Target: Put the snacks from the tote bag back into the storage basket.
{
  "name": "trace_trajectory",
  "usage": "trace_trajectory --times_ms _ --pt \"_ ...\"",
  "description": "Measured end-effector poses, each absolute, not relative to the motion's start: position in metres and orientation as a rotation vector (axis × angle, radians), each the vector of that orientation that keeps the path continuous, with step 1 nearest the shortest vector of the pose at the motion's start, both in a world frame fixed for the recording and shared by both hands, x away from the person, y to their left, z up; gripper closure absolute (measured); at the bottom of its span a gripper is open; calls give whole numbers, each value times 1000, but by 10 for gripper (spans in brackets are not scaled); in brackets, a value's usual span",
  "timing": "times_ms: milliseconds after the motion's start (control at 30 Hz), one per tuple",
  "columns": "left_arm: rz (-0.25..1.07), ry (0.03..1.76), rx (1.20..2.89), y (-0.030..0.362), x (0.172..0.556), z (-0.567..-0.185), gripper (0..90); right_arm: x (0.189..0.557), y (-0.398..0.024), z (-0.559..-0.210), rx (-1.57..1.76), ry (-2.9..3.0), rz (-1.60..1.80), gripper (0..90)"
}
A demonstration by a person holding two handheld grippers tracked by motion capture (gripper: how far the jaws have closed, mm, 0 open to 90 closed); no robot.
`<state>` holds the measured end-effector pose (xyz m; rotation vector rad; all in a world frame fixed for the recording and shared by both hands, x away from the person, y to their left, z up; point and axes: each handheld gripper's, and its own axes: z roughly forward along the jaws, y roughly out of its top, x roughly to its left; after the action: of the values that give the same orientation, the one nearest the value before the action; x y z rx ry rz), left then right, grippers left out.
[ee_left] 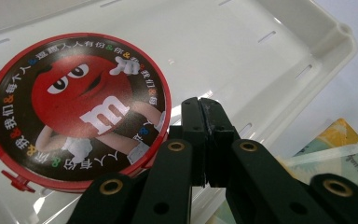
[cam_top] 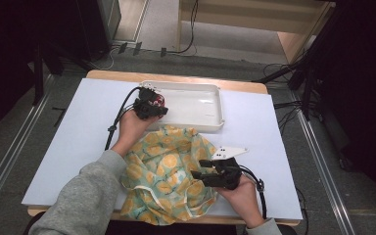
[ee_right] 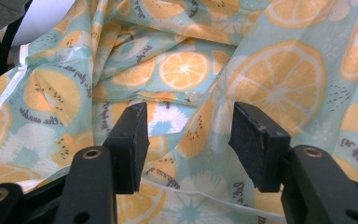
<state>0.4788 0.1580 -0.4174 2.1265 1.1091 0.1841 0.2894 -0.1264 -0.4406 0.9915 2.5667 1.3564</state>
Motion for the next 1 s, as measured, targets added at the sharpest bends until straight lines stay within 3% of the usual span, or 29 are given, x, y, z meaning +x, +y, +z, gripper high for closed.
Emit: trace_trajectory --times_ms 733,1000 --pt "187 1139 2111 170 478 -418 888 290 -125 -441 995 2567 1358 484" --pt "151 1123 2105 169 476 -415 818 290 -125 -441 995 2569 1355 484"
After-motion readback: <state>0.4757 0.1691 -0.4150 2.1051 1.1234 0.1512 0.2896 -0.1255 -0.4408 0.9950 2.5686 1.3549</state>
